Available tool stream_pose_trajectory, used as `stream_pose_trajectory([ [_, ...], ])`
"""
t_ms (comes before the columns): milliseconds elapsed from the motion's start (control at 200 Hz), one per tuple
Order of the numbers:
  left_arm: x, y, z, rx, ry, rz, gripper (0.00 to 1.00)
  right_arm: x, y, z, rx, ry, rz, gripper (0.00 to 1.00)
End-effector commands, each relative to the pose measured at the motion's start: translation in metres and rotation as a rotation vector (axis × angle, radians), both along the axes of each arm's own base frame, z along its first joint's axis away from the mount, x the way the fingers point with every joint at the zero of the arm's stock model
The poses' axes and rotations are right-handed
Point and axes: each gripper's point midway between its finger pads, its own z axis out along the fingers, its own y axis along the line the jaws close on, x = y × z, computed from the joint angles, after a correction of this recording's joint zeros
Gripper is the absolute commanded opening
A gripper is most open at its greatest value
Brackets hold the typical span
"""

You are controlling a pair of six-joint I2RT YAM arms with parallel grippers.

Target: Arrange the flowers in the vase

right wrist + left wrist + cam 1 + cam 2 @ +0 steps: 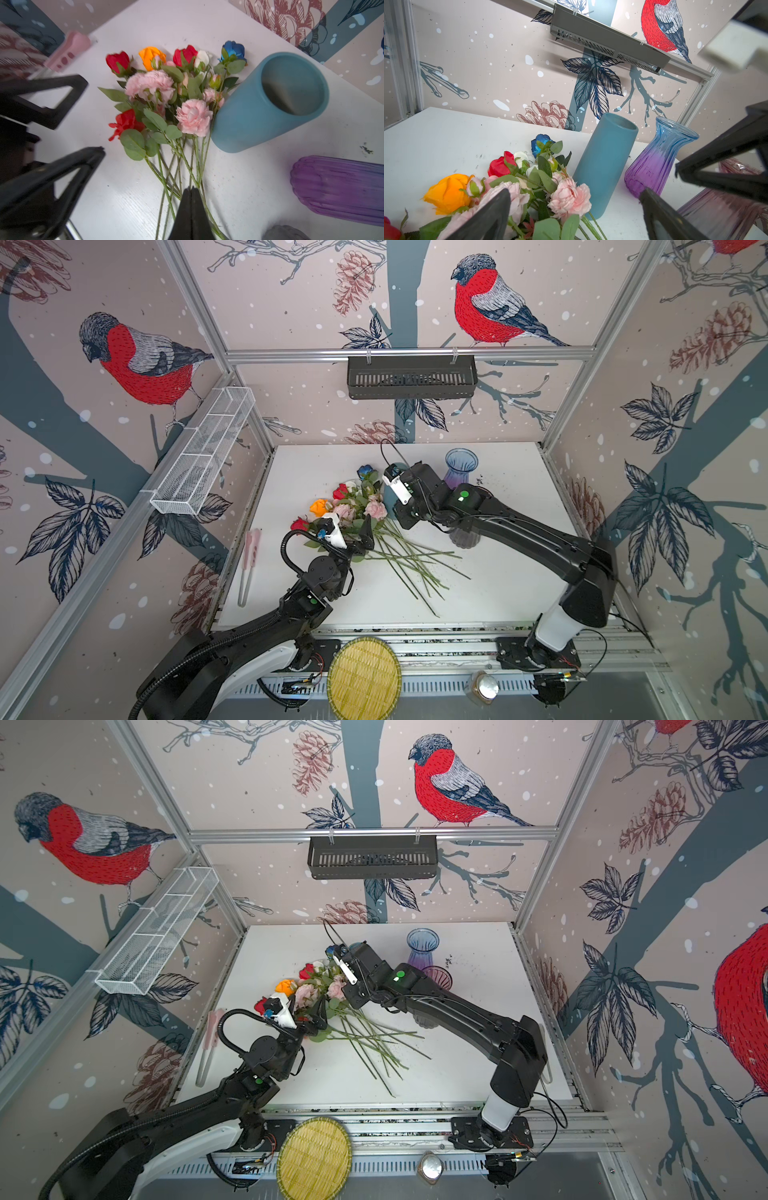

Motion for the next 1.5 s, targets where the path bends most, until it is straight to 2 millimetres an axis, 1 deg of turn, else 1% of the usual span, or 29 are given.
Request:
stream_pose_trajectory([
  [0, 0.0, 0.001, 0.007, -0.024, -0.018, 0.007, 0.97, 0.002, 0.001, 0.045, 0.195, -0.007, -0.005, 0.03],
  [50, 0.0, 0.001, 0.007, -0.024, -0.017, 0.006, 0.97, 0.004, -0.007, 0.056, 0.26, -0.011, -0.011, 0.03],
  [90, 0.0, 0.001, 0.007, -0.025, -0.017, 0.006, 0.97, 0.004, -0.011, 0.061, 0.305, -0.015, -0.008, 0.04],
  [125, 0.0, 0.001, 0.007, -0.025, -0.017, 0.004, 0.97, 0.004, -0.014, 0.058, 0.313, -0.011, -0.005, 0.09],
  [160, 0.0, 0.0, 0.007, -0.025, -0.016, 0.002, 0.97, 0.005, -0.014, 0.05, 0.296, 0.001, -0.005, 0.14],
  [220, 0.0, 0.0, 0.007, -0.024, -0.016, 0.003, 0.97, 0.004, -0.011, 0.025, 0.232, 0.043, -0.002, 0.18],
  [305, 0.001, 0.0, 0.006, -0.022, -0.014, 0.002, 0.97, 0.002, -0.008, -0.021, 0.109, 0.108, -0.001, 0.18],
  [365, 0.001, -0.001, 0.007, -0.02, -0.013, -0.002, 0.97, 0.002, -0.009, -0.051, 0.017, 0.147, -0.011, 0.2],
  [430, 0.001, -0.002, 0.006, -0.019, -0.011, -0.004, 0.97, 0.002, -0.011, -0.083, -0.103, 0.151, -0.02, 0.22],
  [505, 0.001, -0.002, 0.006, -0.02, -0.01, -0.003, 0.97, -0.006, -0.008, -0.118, -0.235, 0.144, 0.003, 0.24],
  [570, 0.001, -0.002, 0.006, -0.017, -0.01, -0.002, 0.97, -0.013, -0.001, -0.142, -0.283, 0.181, 0.037, 0.24],
  [625, 0.002, -0.001, 0.006, -0.018, -0.01, -0.001, 0.97, -0.017, 0.005, -0.157, -0.298, 0.209, 0.055, 0.24],
  [710, 0.001, -0.001, 0.007, -0.021, -0.012, 0.0, 0.97, -0.016, 0.013, -0.169, -0.302, 0.222, 0.063, 0.23],
  [851, 0.0, 0.0, 0.007, -0.022, -0.013, 0.002, 0.97, -0.008, 0.019, -0.181, -0.323, 0.212, 0.058, 0.22],
  [1046, 0.0, -0.001, 0.007, -0.024, -0.014, -0.002, 0.97, 0.004, 0.021, -0.188, -0.349, 0.194, 0.039, 0.2],
  [1326, 0.0, 0.0, 0.008, -0.024, -0.016, 0.002, 0.97, 0.01, 0.033, -0.205, -0.361, 0.198, 0.06, 0.19],
  [1436, 0.0, 0.001, 0.009, -0.024, -0.017, 0.003, 0.97, 0.01, 0.034, -0.21, -0.363, 0.206, 0.063, 0.15],
  [1496, -0.001, 0.002, 0.009, -0.023, -0.02, 0.006, 0.97, 0.01, 0.034, -0.208, -0.359, 0.205, 0.062, 0.11],
])
